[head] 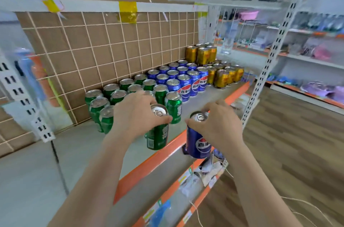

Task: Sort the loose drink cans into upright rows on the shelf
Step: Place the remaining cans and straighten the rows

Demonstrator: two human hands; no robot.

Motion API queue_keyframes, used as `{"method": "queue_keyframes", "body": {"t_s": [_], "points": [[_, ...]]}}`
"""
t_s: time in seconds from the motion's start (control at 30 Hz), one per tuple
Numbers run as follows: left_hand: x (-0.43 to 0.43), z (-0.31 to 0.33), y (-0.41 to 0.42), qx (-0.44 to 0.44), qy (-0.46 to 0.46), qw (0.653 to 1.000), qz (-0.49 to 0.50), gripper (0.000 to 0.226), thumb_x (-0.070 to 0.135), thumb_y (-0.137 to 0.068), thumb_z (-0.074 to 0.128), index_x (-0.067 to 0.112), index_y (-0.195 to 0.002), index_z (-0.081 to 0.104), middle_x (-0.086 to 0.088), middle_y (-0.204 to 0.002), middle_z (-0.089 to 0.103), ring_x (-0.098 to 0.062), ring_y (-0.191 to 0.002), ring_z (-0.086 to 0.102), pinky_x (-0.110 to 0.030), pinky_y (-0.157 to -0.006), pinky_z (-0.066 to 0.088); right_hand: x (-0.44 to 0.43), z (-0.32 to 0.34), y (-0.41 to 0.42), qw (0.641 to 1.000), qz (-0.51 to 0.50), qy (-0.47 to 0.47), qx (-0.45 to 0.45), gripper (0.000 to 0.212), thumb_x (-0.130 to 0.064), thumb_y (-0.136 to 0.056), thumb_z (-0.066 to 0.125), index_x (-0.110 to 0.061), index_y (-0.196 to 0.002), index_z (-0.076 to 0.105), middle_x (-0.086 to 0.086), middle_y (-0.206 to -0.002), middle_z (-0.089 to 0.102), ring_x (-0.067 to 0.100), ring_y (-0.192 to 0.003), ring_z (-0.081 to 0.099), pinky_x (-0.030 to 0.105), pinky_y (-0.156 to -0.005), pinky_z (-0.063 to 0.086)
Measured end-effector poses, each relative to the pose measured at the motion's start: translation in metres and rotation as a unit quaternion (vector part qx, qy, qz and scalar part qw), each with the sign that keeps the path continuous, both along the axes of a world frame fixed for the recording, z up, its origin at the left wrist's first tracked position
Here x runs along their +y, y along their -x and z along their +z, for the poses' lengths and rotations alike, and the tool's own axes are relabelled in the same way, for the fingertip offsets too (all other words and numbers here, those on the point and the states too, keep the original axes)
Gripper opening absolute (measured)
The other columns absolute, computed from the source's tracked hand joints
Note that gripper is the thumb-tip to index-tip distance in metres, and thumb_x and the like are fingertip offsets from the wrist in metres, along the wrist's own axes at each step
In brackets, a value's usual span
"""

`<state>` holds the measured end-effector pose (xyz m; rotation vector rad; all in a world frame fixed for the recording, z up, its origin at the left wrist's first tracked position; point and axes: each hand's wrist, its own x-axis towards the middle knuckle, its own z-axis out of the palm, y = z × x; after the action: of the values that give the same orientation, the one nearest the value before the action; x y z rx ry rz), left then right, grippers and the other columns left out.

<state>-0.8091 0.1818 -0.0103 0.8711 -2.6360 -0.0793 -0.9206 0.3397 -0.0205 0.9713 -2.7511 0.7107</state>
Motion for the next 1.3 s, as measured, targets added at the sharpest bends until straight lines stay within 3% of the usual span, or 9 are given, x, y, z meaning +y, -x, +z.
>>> {"method": "queue_keyframes", "body": {"t_s": [0.23, 0.4, 0.57, 0.73, 0.87, 1.03, 1.2, 1.3], "points": [[-0.025, -0.001, 0.065, -0.016, -0.012, 0.998, 0.062, 0.069, 0.080, -0.061, 0.056, 0.034, -0.111, 0.062, 0.006, -0.108, 0.057, -0.017, -0.104, 0.054, -0.033, -0.074, 0.045, -0.033, 0.009, 0.088, 0.999, 0.044, 0.000, 0.001, 0.057, -0.060, -0.072, 0.064, -0.018, -0.111, 0.060, -0.001, -0.115, 0.052, 0.016, -0.094, 0.051, 0.033, -0.069, 0.048], [-0.032, 0.005, 0.086, -0.046, -0.022, 0.992, 0.113, 0.064, 0.078, -0.061, 0.057, 0.036, -0.108, 0.063, 0.007, -0.106, 0.056, -0.016, -0.102, 0.055, -0.029, -0.069, 0.039, -0.060, 0.011, 0.138, 0.995, 0.095, -0.018, -0.014, 0.061, -0.062, -0.073, 0.063, -0.017, -0.115, 0.060, 0.002, -0.124, 0.051, 0.021, -0.107, 0.053, 0.034, -0.075, 0.048], [-0.029, 0.005, 0.101, -0.047, -0.064, 0.981, 0.175, 0.071, 0.082, -0.053, 0.051, 0.032, -0.100, 0.068, 0.008, -0.100, 0.058, -0.016, -0.100, 0.056, -0.030, -0.073, 0.045, -0.092, 0.003, 0.175, 0.985, 0.169, -0.038, -0.013, 0.062, -0.063, -0.071, 0.063, -0.015, -0.110, 0.059, 0.004, -0.117, 0.055, 0.024, -0.107, 0.053, 0.035, -0.076, 0.047], [-0.017, 0.003, 0.109, -0.021, -0.095, 0.963, 0.250, 0.044, 0.062, -0.070, 0.065, 0.038, -0.107, 0.065, 0.011, -0.084, 0.041, -0.011, -0.087, 0.047, -0.026, -0.066, 0.036, -0.120, -0.004, 0.201, 0.966, 0.253, -0.047, -0.006, 0.062, -0.063, -0.069, 0.066, -0.015, -0.106, 0.057, 0.003, -0.107, 0.056, 0.025, -0.100, 0.055, 0.037, -0.071, 0.048], [-0.012, 0.000, 0.114, -0.012, -0.119, 0.947, 0.299, 0.043, 0.062, -0.071, 0.064, 0.041, -0.108, 0.063, 0.007, -0.089, 0.051, -0.016, -0.086, 0.052, -0.027, -0.062, 0.036, -0.136, -0.009, 0.212, 0.953, 0.297, -0.060, -0.005, 0.056, -0.065, -0.065, 0.065, -0.016, -0.088, 0.054, 0.001, -0.091, 0.056, 0.023, -0.087, 0.055, 0.032, -0.060, 0.040], [-0.014, -0.014, 0.116, -0.012, -0.139, 0.938, 0.318, 0.048, 0.057, -0.071, 0.066, 0.030, -0.110, 0.063, 0.000, -0.100, 0.053, -0.021, -0.092, 0.054, -0.028, -0.066, 0.040, -0.149, -0.014, 0.219, 0.941, 0.330, -0.078, -0.003, 0.056, -0.068, -0.066, 0.062, -0.016, -0.082, 0.050, 0.004, -0.087, 0.056, 0.023, -0.079, 0.055, 0.028, -0.050, 0.028], [-0.017, -0.025, 0.117, 0.003, -0.153, 0.936, 0.318, 0.040, 0.051, -0.071, 0.070, 0.023, -0.098, 0.064, 0.003, -0.086, 0.041, -0.019, -0.084, 0.049, -0.027, -0.065, 0.036, -0.155, -0.017, 0.217, 0.936, 0.341, -0.088, -0.021, 0.057, -0.066, -0.066, 0.063, -0.015, -0.086, 0.048, -0.001, -0.081, 0.052, 0.023, -0.077, 0.052, 0.029, -0.056, 0.035], [-0.016, -0.032, 0.117, 0.001, -0.170, 0.937, 0.304, 0.048, 0.047, -0.071, 0.073, 0.021, -0.111, 0.063, 0.000, -0.095, 0.044, -0.019, -0.090, 0.048, -0.028, -0.072, 0.041, -0.156, -0.021, 0.217, 0.933, 0.349, -0.080, -0.035, 0.057, -0.063, -0.068, 0.064, -0.013, -0.087, 0.047, -0.003, -0.076, 0.046, 0.023, -0.077, 0.052, 0.031, -0.059, 0.040]]}}
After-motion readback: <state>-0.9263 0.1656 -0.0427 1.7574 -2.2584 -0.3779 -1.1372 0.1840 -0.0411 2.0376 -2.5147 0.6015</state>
